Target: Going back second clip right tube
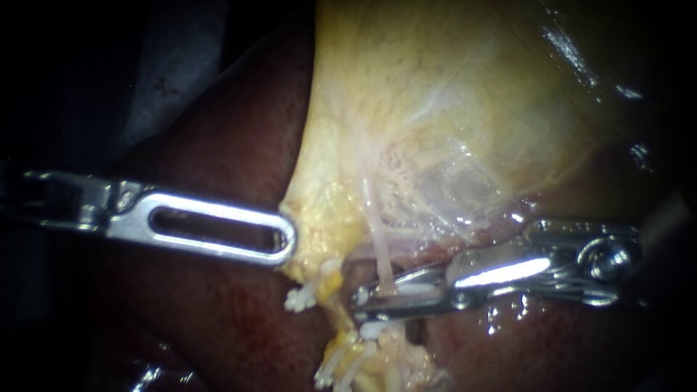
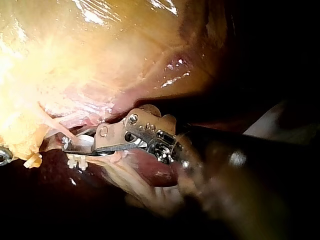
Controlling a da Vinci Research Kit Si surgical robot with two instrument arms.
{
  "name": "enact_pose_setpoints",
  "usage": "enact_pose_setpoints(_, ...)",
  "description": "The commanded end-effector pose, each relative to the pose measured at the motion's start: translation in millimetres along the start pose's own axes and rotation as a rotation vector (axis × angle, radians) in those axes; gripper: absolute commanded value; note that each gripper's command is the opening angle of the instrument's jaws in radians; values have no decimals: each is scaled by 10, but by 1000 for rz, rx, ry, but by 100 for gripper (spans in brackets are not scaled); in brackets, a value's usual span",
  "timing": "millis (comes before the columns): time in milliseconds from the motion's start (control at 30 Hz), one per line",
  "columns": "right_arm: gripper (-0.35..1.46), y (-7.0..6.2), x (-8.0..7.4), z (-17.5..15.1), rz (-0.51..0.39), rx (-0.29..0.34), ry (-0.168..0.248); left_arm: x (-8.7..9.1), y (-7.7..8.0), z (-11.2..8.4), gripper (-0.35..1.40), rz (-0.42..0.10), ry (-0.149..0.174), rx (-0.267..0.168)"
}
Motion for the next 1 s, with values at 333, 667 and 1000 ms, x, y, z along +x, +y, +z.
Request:
enact_pose_setpoints(333,-35,-1,-1,-1,-1,1,-1,1,-1,2,-35,0,-1,-2)
enact_pose_setpoints(667,35,-6,-2,0,-61,17,35,1,-2,2,-35,0,-1,-2)
enact_pose_setpoints(1000,46,-7,-1,0,-114,10,48,2,-2,2,-35,0,1,0)
